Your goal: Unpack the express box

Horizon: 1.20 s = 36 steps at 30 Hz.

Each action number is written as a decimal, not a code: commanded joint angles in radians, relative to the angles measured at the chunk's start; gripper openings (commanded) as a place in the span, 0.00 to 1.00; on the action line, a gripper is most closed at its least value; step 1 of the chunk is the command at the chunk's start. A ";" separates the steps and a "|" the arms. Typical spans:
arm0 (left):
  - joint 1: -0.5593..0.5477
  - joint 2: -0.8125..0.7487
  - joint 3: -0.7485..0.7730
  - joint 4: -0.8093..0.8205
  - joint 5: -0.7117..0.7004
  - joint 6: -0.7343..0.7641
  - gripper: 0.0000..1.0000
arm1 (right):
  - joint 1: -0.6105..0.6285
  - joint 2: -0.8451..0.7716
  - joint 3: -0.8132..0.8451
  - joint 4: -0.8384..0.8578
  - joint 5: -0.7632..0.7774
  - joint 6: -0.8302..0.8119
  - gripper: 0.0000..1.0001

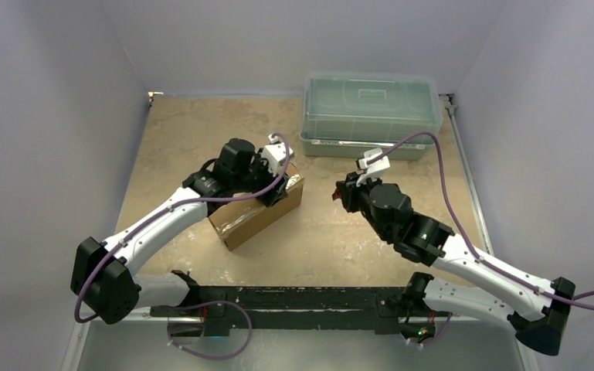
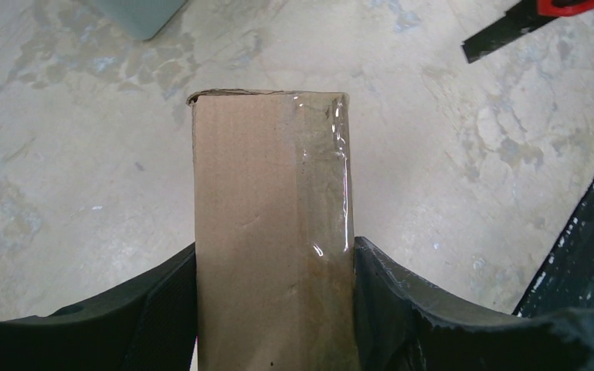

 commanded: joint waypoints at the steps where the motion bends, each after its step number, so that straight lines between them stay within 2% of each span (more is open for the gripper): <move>1: -0.042 0.000 -0.027 0.019 0.102 0.065 0.31 | -0.001 -0.042 0.031 0.049 -0.102 0.047 0.00; 7: -0.112 -0.013 -0.085 0.062 0.074 0.115 0.34 | 0.001 -0.027 0.094 0.024 -0.030 0.135 0.00; 10: -0.124 -0.032 -0.124 0.107 0.049 0.131 0.34 | 0.001 -0.031 0.098 0.085 -0.028 0.105 0.00; 16: -0.151 -0.061 -0.158 0.134 -0.044 0.162 0.34 | 0.011 0.031 0.178 0.102 -0.015 0.043 0.00; 22: -0.159 -0.061 -0.165 0.137 -0.040 0.163 0.33 | 0.033 0.071 0.180 0.214 0.026 -0.018 0.00; 36: -0.161 -0.068 -0.165 0.135 -0.036 0.160 0.32 | 0.033 0.150 0.173 0.262 0.006 -0.062 0.00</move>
